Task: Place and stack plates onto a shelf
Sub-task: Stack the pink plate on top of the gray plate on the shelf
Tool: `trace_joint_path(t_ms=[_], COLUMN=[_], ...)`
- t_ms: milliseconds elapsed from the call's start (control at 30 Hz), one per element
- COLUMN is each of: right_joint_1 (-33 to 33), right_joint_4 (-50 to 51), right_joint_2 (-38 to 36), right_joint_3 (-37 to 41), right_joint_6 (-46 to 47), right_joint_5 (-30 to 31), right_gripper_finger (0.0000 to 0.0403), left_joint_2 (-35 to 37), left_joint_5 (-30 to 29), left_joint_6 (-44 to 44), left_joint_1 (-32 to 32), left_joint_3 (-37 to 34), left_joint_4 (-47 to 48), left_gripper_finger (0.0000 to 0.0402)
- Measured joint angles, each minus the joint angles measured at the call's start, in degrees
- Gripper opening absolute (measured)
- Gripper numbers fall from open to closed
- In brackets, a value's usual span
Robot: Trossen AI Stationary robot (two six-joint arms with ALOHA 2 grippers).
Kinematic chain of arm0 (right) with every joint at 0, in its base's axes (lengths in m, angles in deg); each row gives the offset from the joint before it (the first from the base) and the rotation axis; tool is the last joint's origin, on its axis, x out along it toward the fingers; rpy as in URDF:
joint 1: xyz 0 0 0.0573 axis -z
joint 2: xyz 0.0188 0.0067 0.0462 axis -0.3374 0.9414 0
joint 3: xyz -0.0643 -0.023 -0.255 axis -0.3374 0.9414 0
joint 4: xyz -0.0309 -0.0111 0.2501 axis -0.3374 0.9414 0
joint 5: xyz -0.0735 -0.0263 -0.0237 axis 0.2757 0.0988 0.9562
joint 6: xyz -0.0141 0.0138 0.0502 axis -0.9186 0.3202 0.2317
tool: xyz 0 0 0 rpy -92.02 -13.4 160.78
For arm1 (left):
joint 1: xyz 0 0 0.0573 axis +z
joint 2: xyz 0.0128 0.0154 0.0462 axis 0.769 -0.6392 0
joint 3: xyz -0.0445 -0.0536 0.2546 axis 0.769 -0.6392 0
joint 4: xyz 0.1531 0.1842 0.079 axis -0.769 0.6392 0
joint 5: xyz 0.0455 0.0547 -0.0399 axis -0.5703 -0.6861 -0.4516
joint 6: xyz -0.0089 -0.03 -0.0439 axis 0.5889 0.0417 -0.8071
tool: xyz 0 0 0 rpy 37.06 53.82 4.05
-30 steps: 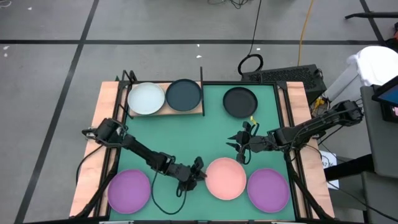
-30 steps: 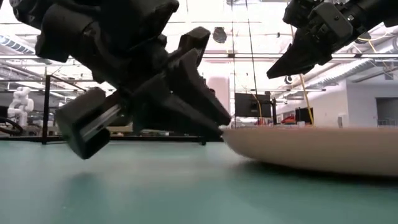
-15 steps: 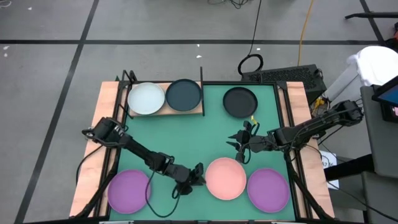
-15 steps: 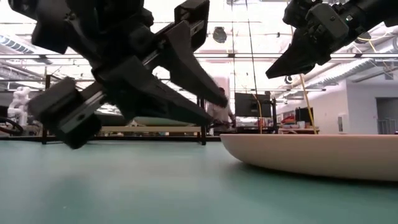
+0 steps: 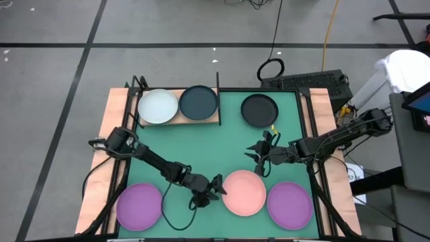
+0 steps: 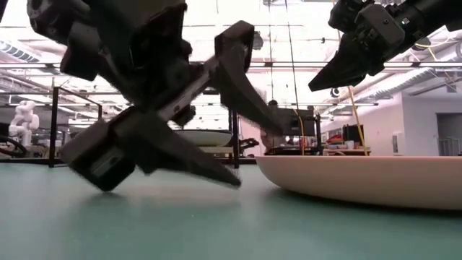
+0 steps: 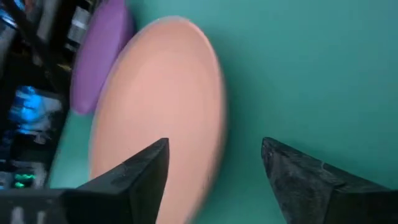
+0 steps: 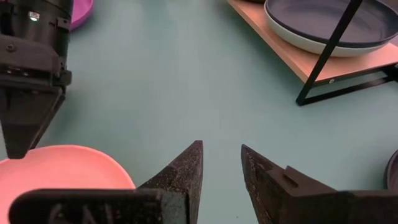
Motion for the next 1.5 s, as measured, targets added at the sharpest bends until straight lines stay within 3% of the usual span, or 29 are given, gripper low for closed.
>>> trace_joint_path(t_ms=[400, 767, 1000, 1167, 1300, 1500], right_joint_1=[0.0, 0.01, 0.01, 0.02, 0.02, 0.02], right_joint_4=[-0.02, -0.04, -0.04, -0.04, -0.01, 0.02], right_joint_2=[0.0, 0.0, 0.0, 0.0, 0.0, 0.0], right_joint_3=[0.0, 0.0, 0.0, 0.0, 0.0, 0.0], right_joint_6=[-0.33, -0.33, -0.31, -0.31, -0.31, -0.31], right_joint_5=[-0.1, -0.09, -0.11, -0.15, -0.2, -0.22], right_gripper_finger=[0.0093, 0.0093, 0.0093, 0.0093, 0.0093, 0.0093], left_joint_2=[-1.53, -1.42, -1.42, -1.5, -1.77, -1.72], left_joint_5=[0.35, 1.56, 2.1, 1.31, 0.86, 1.72], left_joint_6=[0.09, 3.96, 3.9, 0.74, 3.15, 4.87], left_joint_1=[0.83, 2.93, 3.07, 2.67, 1.48, 1.58], left_joint_3=[0.0, 0.22, 0.22, 1.26, 5.86, 13.94], left_joint_4=[-4.77, -1.5, -0.1, 0.43, 9.34, 23.73], left_gripper_finger=[0.0167, 0.0113, 0.012, 0.0171, 0.0207, 0.0211])
